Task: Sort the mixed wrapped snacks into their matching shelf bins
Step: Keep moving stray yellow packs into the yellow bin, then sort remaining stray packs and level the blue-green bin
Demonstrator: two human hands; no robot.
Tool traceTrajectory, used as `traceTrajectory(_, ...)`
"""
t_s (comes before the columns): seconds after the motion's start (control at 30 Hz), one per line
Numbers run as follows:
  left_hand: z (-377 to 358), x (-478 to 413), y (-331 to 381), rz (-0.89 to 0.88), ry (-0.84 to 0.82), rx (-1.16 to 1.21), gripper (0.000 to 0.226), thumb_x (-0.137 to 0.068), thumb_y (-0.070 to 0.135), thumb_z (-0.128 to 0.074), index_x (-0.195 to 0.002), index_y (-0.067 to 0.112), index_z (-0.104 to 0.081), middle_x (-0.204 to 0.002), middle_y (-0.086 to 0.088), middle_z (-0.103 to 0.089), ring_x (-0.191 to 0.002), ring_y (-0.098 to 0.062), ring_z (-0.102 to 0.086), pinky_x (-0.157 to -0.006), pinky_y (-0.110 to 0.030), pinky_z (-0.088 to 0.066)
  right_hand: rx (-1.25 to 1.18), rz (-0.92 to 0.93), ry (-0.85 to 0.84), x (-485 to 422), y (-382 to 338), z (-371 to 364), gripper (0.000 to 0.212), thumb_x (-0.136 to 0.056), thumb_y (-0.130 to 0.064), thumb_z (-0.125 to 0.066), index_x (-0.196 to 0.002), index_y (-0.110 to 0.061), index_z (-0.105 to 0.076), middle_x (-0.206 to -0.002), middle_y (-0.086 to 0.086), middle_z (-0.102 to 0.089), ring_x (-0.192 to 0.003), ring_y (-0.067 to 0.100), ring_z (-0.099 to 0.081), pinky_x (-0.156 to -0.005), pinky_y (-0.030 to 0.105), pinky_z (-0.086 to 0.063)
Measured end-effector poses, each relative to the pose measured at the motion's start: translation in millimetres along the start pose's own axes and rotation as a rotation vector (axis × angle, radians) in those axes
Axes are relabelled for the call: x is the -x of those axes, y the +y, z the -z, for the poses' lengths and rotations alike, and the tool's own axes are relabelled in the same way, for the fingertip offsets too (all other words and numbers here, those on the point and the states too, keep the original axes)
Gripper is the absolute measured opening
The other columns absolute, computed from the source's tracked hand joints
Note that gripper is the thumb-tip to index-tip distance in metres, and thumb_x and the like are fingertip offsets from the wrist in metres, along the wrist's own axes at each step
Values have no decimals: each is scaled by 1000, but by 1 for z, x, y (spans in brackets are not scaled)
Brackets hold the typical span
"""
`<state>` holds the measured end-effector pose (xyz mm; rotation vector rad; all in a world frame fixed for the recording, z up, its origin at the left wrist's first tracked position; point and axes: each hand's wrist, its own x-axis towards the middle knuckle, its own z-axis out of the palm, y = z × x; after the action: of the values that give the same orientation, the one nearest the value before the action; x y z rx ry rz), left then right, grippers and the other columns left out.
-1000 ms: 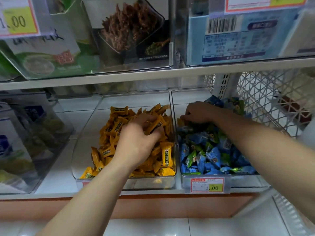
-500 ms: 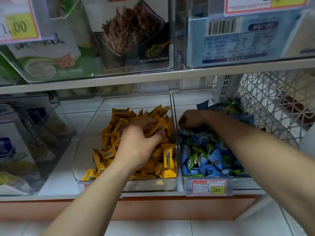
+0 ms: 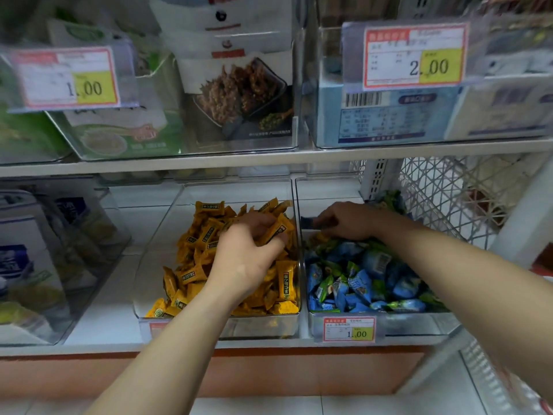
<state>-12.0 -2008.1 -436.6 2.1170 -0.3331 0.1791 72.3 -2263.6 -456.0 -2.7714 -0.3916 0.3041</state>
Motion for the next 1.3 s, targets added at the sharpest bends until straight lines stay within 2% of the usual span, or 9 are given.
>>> traceTrajectory(0.13,-2,6,5,-10,-5,8,26,-87,35,-73,-109,35,-60,-92,30,-56,-84,24,-48,-69,5,-36,3,-23,-93,11,-9,1,26,-95,-36,-62,-117,-25,-71,-106,-14,-62,-93,7,-56,-65,12,-37)
traceTrajectory(0.3,0,10,9,5,28,23,37,-87,37,-73,-121,25,-64,-99,23,-57,-89,17,-49,-68,5,-37,-76,-6,167,27,-15,11,6,-87,-29,-74,-92,-28,-70,-98,-9,-65,-94,11,-62,-75,21,-48)
traceTrajectory(0.47,-6,15,20,24,63,98,45,-88,41,-70,-126,20,-59,-106,14,-61,-99,1,-57,-73,-4,-41,-454,43,435,72,-42,22,11,-90,-22,-71,-93,-33,-69,-95,-17,-71,-97,-2,-64,-86,18,-48)
traceTrajectory(0.67,-18,24,48,-34,21,462,23,-92,27,-70,-112,18,-65,-102,4,-73,-97,-11,-69,-82,-31,-56,-1133,-10,580,130,-90,7,12,-83,-4,-75,-87,-14,-69,-81,2,-74,-78,16,-70,-70,26,-58)
traceTrajectory(0.8,-23,25,53,-64,7,510,21,-88,22,-74,-107,24,-66,-98,2,-72,-92,-15,-70,-72,-30,-59,-1389,-102,473,139,-107,-8,2,-87,-6,-71,-89,-7,-71,-84,7,-74,-85,23,-72,-74,31,-58)
traceTrajectory(0.97,5,12,28,-32,84,22,26,-88,36,-71,-113,39,-63,-95,20,-66,-84,10,-62,-70,-11,-50,-544,-110,651,151,-69,5,8,-87,-35,-71,-95,-36,-72,-92,-21,-73,-91,-5,-65,-82,22,-52)
traceTrajectory(1.1,26,0,23,201,6,-523,52,-88,39,-71,-136,24,-56,-93,-1,-65,-83,-21,-63,-72,-32,-51,-233,-246,642,153,-18,11,26,-89,-38,-66,-114,-32,-69,-118,-7,-68,-109,17,-62,-92,34,-51)
traceTrajectory(1.2,12,-2,47,3,112,-569,49,-87,44,-65,-132,25,-59,-113,-4,-67,-101,-26,-64,-80,-34,-51,-156,-237,571,143,8,3,45,-88,-45,-65,-130,-32,-60,-135,0,-55,-125,25,-50,-100,34,-44)
traceTrajectory(1.3,-35,-9,75,-135,-37,-436,41,-86,51,-57,-120,28,-63,-105,12,-64,-95,-12,-62,-77,-24,-44,-130,-259,371,130,26,-8,74,-83,-62,-61,-148,-31,-41,-156,1,-35,-141,27,-34,-112,35,-32)
